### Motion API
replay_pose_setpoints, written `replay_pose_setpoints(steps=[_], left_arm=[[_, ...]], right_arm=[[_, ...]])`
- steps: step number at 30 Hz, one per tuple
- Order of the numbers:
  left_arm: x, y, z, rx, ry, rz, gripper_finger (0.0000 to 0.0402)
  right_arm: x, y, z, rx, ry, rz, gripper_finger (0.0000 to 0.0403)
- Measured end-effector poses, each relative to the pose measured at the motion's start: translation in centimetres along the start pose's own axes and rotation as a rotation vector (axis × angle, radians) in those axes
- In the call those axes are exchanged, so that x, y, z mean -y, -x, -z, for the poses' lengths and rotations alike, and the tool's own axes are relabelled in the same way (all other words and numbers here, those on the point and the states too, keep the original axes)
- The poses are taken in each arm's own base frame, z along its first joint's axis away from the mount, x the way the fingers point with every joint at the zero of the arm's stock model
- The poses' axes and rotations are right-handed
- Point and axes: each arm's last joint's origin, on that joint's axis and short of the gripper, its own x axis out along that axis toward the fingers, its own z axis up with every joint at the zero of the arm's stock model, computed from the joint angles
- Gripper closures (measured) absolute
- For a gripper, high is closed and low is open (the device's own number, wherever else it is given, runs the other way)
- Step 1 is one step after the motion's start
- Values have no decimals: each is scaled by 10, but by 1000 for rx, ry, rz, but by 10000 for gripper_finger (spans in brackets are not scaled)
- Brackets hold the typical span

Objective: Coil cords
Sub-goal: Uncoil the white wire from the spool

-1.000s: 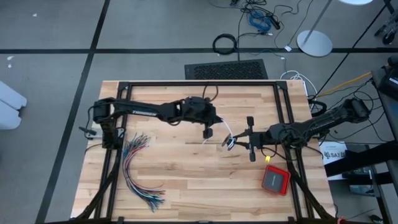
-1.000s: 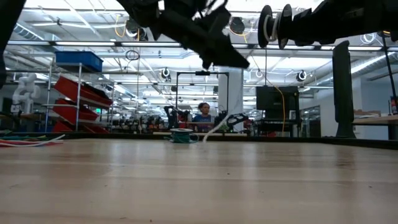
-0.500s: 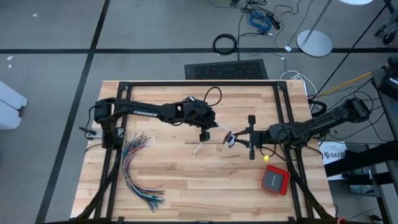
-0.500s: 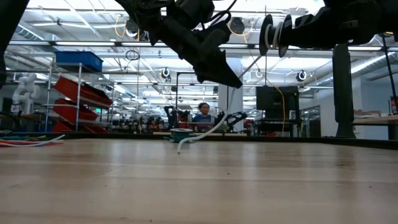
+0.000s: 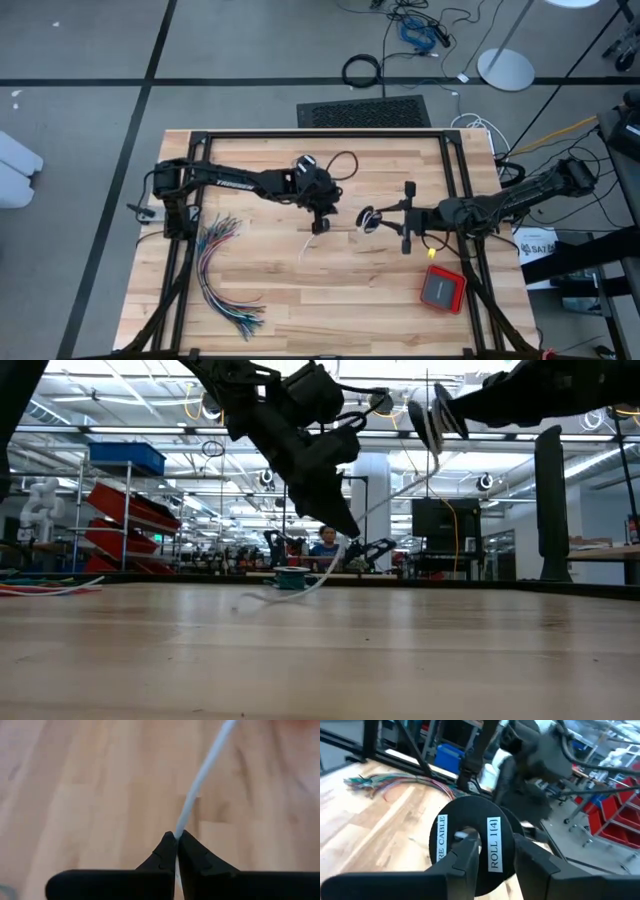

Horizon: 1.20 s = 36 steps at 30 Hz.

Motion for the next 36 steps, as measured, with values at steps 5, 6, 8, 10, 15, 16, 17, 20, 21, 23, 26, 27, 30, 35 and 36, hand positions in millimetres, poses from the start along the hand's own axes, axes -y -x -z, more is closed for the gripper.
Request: replay_pose_setpoints(steps=[5, 6, 8, 10, 15, 16, 17, 20, 21, 23, 26, 27, 30, 35, 36], left_arm=[[27, -3, -2, 21, -31, 117, 398], [32, -3, -4, 33, -41, 136, 398], [41, -3, -7, 48, -60, 171, 398], [50, -2, -11, 62, -78, 199, 398], [70, 11, -27, 121, -128, 240, 398], [73, 16, -29, 127, -134, 245, 398], [75, 20, -31, 130, -141, 246, 398], [80, 33, -40, 168, -168, 240, 398], [80, 38, -43, 184, -171, 237, 398], [81, 48, -50, 226, -188, 226, 398], [83, 61, -60, 277, -231, 208, 398], [83, 64, -63, 292, -249, 204, 398], [84, 74, -77, 348, -311, 177, 398], [69, 83, -89, 401, -367, 60, 398], [63, 83, -90, 407, -359, 50, 398]], right_arm=[[0, 0, 4, -41, 14, 15, 328], [0, 0, 5, -52, 15, 13, 332], [0, -1, 7, -65, 15, 12, 341], [1, -1, 9, -85, 15, 13, 349], [0, -1, 15, -148, 7, 3, 368], [0, -1, 17, -163, 6, -2, 372], [-1, 0, 18, -175, 5, -5, 376], [-1, 0, 21, -201, 1, -12, 389], [-2, 0, 21, -206, 2, -13, 393], [-2, 0, 22, -214, 4, -20, 400], [-3, 1, 23, -218, 0, -51, 401], [-3, 1, 23, -215, -2, -66, 402], [-5, 1, 23, -204, -9, -116, 402], [-8, 1, 22, -175, -44, -227, 402], [-9, 1, 21, -167, -48, -247, 402]])
